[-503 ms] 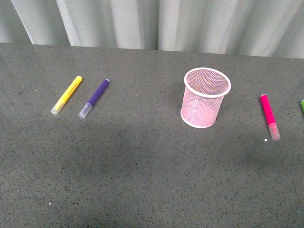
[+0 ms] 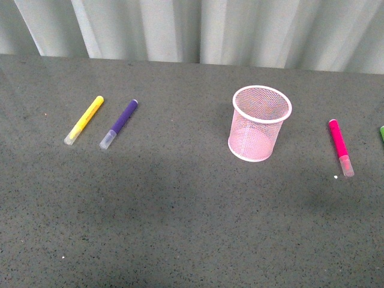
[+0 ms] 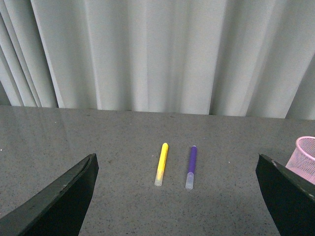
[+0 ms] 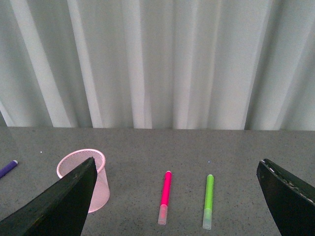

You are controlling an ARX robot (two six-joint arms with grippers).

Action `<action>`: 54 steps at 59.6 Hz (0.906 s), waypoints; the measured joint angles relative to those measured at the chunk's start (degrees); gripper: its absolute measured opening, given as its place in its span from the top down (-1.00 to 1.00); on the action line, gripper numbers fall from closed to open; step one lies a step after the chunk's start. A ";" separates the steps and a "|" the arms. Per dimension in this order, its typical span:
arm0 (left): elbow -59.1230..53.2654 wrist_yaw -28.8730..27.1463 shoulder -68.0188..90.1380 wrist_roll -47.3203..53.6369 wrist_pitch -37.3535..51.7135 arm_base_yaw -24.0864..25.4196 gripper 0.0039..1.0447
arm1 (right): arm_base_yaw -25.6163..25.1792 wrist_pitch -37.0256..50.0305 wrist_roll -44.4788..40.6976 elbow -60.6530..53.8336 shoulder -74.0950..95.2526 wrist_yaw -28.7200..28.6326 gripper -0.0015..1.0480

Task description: Insert purple and pink pens into pink cup

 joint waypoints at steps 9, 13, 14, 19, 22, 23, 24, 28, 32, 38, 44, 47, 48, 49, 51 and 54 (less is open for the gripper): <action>0.00 0.00 0.00 0.00 0.00 0.00 -0.88 | 0.00 0.00 0.00 0.00 0.00 0.00 -0.87; 0.00 0.02 0.00 0.00 0.00 0.00 -0.88 | 0.00 0.00 0.00 0.00 0.00 0.00 -0.87; 0.00 0.00 0.00 0.00 0.00 0.00 -0.88 | 0.00 0.00 0.00 0.00 0.00 0.00 -0.87; 0.00 0.00 0.00 0.00 0.00 0.00 -0.88 | 0.00 0.00 0.00 0.00 0.00 0.00 -0.87; 0.00 0.02 0.00 0.00 0.00 0.00 -0.88 | 0.00 0.00 0.00 0.00 0.00 0.00 -0.87; 0.00 0.00 0.00 0.00 0.00 0.00 -0.88 | 0.00 0.00 0.00 0.00 0.00 0.00 -0.87; 0.00 0.00 0.00 0.00 0.00 0.00 -0.88 | 0.00 0.00 0.00 0.00 0.00 0.00 -0.87; 0.00 0.00 0.00 0.00 0.00 0.00 -0.88 | 0.00 0.00 0.00 0.00 0.00 0.00 -0.87; 0.00 0.00 0.00 0.00 0.00 0.00 -0.88 | 0.00 0.00 0.00 0.00 0.00 0.00 -0.87; 0.00 0.00 0.00 0.00 0.00 0.00 -0.88 | 0.00 0.00 0.00 0.00 0.00 0.00 -0.87; 0.00 0.00 0.00 0.00 0.00 0.00 -0.88 | 0.00 0.00 0.00 0.00 0.00 0.00 -0.87; 0.13 -0.61 0.33 -0.11 -0.39 -0.20 -0.88 | 0.00 0.00 0.00 0.00 0.00 0.00 -0.87; 1.05 -3.04 1.81 -1.27 -3.02 -0.96 -0.88 | 0.00 0.00 0.00 0.00 0.00 0.00 -0.87; 2.73 -6.01 3.87 -2.16 -6.86 -1.86 -0.88 | 0.00 0.00 0.00 0.00 0.00 0.00 -0.87; 7.32 -11.02 12.85 -4.13 -13.60 -3.08 -0.88 | 0.00 0.00 0.00 0.00 0.02 0.02 -0.87; 11.32 -11.28 26.64 -5.03 -10.73 -2.89 -0.88 | 0.00 0.00 0.00 0.00 0.00 -0.02 -0.87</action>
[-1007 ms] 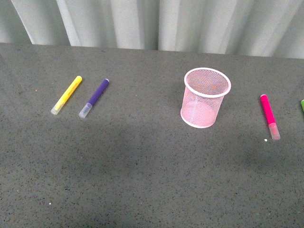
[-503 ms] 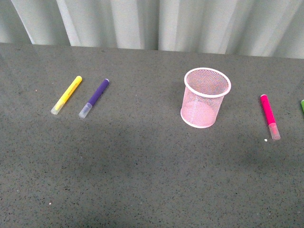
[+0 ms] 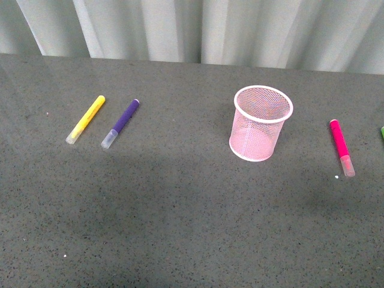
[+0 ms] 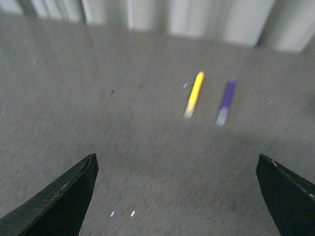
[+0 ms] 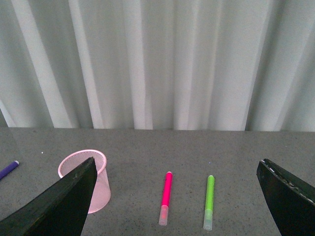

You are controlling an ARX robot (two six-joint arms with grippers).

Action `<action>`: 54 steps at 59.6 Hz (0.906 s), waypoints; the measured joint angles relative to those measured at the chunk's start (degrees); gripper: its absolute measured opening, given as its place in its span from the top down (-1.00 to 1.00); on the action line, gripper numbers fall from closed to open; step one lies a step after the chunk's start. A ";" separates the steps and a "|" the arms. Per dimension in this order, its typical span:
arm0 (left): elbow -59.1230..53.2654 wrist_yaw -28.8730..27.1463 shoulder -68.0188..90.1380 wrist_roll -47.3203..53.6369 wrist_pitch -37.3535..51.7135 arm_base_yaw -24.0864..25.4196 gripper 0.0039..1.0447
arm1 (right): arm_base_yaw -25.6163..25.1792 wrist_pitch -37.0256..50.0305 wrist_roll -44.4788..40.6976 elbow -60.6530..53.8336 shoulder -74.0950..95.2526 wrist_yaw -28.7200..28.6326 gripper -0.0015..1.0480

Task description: Insert purple and pink pens into pink cup

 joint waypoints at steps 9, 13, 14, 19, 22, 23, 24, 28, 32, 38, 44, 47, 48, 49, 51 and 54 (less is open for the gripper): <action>10.01 3.37 26.93 0.52 13.42 2.43 -0.88 | 0.00 0.00 0.00 0.00 0.00 0.02 -0.87; 14.71 3.39 35.32 1.07 15.12 2.49 -0.88 | 0.00 0.00 0.00 0.00 0.00 0.02 -0.87; 16.37 3.48 37.88 1.07 15.04 2.49 -0.88 | 0.00 0.00 0.00 0.00 0.00 0.02 -0.87; 22.21 2.84 46.51 1.03 13.94 1.92 -0.88 | 0.00 0.00 0.00 0.00 0.00 0.00 -0.87; 26.27 2.93 51.91 0.90 12.39 1.05 -0.88 | 0.00 0.00 0.00 0.00 0.00 0.00 -0.87; 27.06 2.93 52.81 0.85 11.61 0.83 -0.88 | 0.00 0.00 0.00 0.00 0.00 0.00 -0.87; 27.87 2.91 53.75 0.90 11.10 0.59 -0.88 | 0.00 0.00 0.00 0.00 0.00 0.00 -0.87; 32.52 2.95 58.95 0.92 8.15 -1.22 -0.88 | 0.00 0.00 0.00 0.00 0.00 0.00 -0.87; 36.96 3.02 63.32 1.20 5.73 -3.19 -0.88 | 0.00 0.00 0.00 0.00 0.00 0.00 -0.87; 43.76 4.24 68.89 1.88 1.40 -5.97 -0.88 | 0.00 0.00 0.00 0.00 0.00 0.02 -0.87; 50.29 5.53 73.72 2.38 -3.32 -8.11 -0.88 | 0.00 0.00 0.00 0.00 0.00 0.00 -0.87; 53.40 6.10 76.22 2.64 -5.55 -8.90 -0.88 | 0.00 0.00 0.00 0.00 0.00 0.00 -0.87; 53.99 6.19 76.74 2.64 -5.97 -9.03 -0.88 | 0.00 0.00 0.00 0.00 0.00 0.00 -0.87; 55.19 6.34 77.75 2.71 -6.82 -9.31 -0.88 | 0.00 0.00 0.00 0.00 0.00 0.00 -0.87; 56.81 6.36 79.25 3.06 -7.72 -9.68 -0.88 | 0.00 0.00 0.00 0.00 0.00 0.00 -0.87; 59.82 6.67 82.25 3.76 -9.22 -10.16 -0.88 | 0.00 0.00 0.00 0.00 0.00 0.00 -0.87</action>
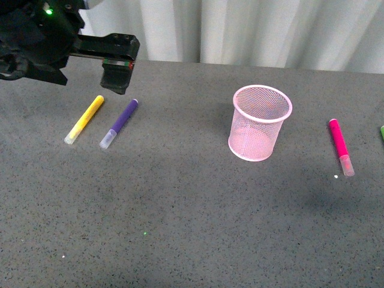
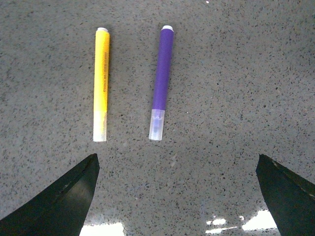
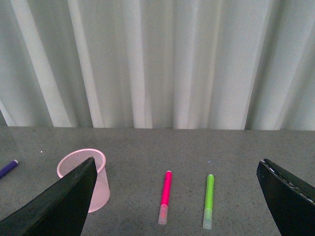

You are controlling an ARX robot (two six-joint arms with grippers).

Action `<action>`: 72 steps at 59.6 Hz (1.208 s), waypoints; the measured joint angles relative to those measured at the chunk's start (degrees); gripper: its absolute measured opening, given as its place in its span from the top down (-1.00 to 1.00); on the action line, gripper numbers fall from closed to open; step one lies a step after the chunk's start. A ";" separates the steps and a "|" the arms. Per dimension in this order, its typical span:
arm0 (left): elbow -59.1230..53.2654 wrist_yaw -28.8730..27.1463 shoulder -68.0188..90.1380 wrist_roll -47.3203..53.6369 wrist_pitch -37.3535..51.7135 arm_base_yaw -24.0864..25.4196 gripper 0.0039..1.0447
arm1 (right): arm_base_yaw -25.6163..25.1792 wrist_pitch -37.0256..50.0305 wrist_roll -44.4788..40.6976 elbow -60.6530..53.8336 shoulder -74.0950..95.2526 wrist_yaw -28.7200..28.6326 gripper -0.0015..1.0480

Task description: Insert purple and pink pens into pink cup

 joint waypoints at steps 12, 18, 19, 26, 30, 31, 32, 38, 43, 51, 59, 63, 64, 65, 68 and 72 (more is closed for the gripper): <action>7.69 0.63 7.98 1.49 -3.06 -0.72 -0.88 | 0.00 0.00 0.00 0.00 0.00 0.00 -0.87; 10.82 1.01 10.91 1.79 -4.20 -0.98 -0.88 | 0.00 0.00 0.00 0.00 0.00 0.02 -0.87; 11.21 1.18 11.26 1.90 -4.33 -1.01 -0.88 | 0.00 0.00 0.00 0.00 0.00 0.00 -0.87; 15.06 1.42 14.91 3.02 -5.29 -1.33 -0.88 | 0.00 0.00 0.00 0.00 0.00 0.00 -0.87; 16.98 1.42 16.66 3.37 -6.05 -1.46 -0.88 | 0.00 0.00 0.00 0.00 0.00 0.00 -0.87; 17.68 1.44 17.29 3.52 -6.23 -1.51 -0.88 | 0.00 0.00 0.00 0.00 0.00 0.00 -0.87; 18.01 1.44 17.62 3.65 -6.36 -1.53 -0.88 | 0.00 0.00 0.00 0.00 0.00 0.00 -0.87; 21.99 1.22 20.96 4.37 -7.98 -1.64 -0.88 | 0.00 0.00 0.00 0.00 0.00 0.00 -0.87; 25.24 1.14 23.37 4.59 -9.05 -1.53 -0.88 | 0.00 0.00 0.00 0.00 0.00 0.00 -0.87; 29.42 0.55 26.43 5.18 -10.29 -1.05 -0.88 | 0.00 0.00 0.00 0.00 0.00 0.00 -0.87; 33.16 0.22 29.33 5.88 -11.08 -0.33 -0.88 | 0.00 0.00 0.00 0.00 0.00 0.00 -0.87; 34.40 0.09 30.69 6.08 -11.06 0.09 -0.88 | 0.00 0.00 0.00 0.00 0.00 0.00 -0.87; 34.71 0.15 31.06 6.19 -11.06 0.20 -0.88 | 0.00 0.00 0.00 0.00 0.00 0.02 -0.87; 34.84 0.15 31.23 6.23 -11.06 0.26 -0.88 | 0.00 0.00 0.00 0.00 0.00 0.02 -0.87; 35.47 0.20 32.13 6.27 -11.10 0.52 -0.88 | 0.00 0.00 0.00 0.00 0.00 0.00 -0.87; 36.20 -0.33 33.42 6.86 -11.06 0.83 -0.88 | 0.00 0.00 0.00 0.00 0.00 0.00 -0.87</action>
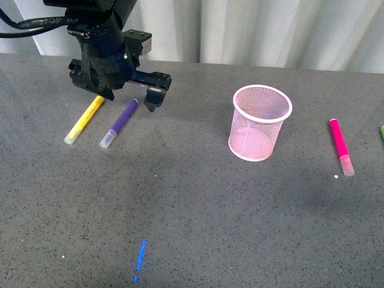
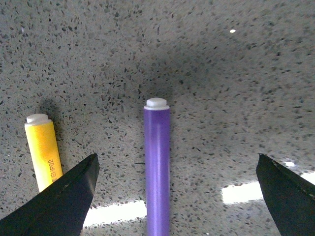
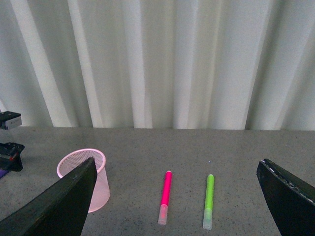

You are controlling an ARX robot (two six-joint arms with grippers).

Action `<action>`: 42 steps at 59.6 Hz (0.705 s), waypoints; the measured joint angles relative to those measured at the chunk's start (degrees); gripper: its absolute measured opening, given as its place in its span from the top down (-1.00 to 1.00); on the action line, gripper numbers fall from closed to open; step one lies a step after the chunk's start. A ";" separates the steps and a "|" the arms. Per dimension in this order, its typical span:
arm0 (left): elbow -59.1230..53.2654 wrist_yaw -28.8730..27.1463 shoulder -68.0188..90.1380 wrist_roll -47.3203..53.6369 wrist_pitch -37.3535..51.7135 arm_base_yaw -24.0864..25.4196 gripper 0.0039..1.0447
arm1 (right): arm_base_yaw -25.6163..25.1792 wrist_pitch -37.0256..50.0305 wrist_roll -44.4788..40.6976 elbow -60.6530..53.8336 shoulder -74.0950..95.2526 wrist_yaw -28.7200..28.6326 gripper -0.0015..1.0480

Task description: Insert purple and pink pens into pink cup

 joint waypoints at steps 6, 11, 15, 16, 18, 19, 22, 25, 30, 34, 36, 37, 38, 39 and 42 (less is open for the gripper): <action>1.57 0.07 2.25 0.70 -0.17 0.48 -0.88 | 0.00 0.00 0.00 0.00 0.00 0.00 -0.87; 3.74 0.20 3.50 0.96 -1.05 0.83 -0.88 | 0.00 0.00 0.00 0.00 0.00 0.00 -0.87; 4.74 0.24 4.07 1.49 -1.14 0.87 -0.88 | 0.00 0.00 0.00 0.00 0.00 0.00 -0.87; 4.87 0.22 4.11 1.66 -1.11 0.87 -0.88 | 0.00 0.00 0.00 0.00 0.00 0.00 -0.87; 5.07 0.20 4.39 2.01 -0.83 0.87 -0.88 | 0.00 0.00 0.00 0.00 0.00 0.00 -0.87; 5.09 0.31 4.44 2.21 -0.72 0.87 -0.88 | 0.00 0.00 0.00 0.00 0.00 0.00 -0.87; 5.46 0.28 4.76 2.64 -0.66 0.87 -0.88 | 0.00 0.00 0.00 0.00 0.00 0.00 -0.87; 5.86 0.13 5.01 3.26 -0.52 0.87 -0.88 | 0.00 0.00 0.00 0.00 0.00 0.00 -0.87; 6.05 0.02 5.18 3.63 -0.52 0.85 -0.69 | 0.00 0.00 0.00 0.00 0.00 0.00 -0.87; 6.05 -0.37 5.25 4.07 -0.24 0.68 -0.48 | 0.00 0.00 0.00 0.00 0.00 0.02 -0.87; 6.05 -0.48 5.27 4.11 -0.09 0.55 -0.38 | 0.00 0.00 0.00 0.00 0.00 0.00 -0.87; 6.05 -0.48 5.27 4.15 -0.09 0.50 -0.34 | 0.00 0.00 0.00 0.00 0.00 0.00 -0.87; 6.03 -0.50 5.29 4.28 -0.02 0.48 -0.28 | 0.00 0.00 0.00 0.00 0.00 0.00 -0.87; 6.01 -0.55 5.29 4.39 0.04 0.48 -0.24 | 0.00 0.00 0.00 0.00 0.00 0.00 -0.87; 6.01 -0.98 5.35 4.59 0.15 0.42 -0.07 | 0.00 0.00 0.00 0.00 0.00 0.00 -0.87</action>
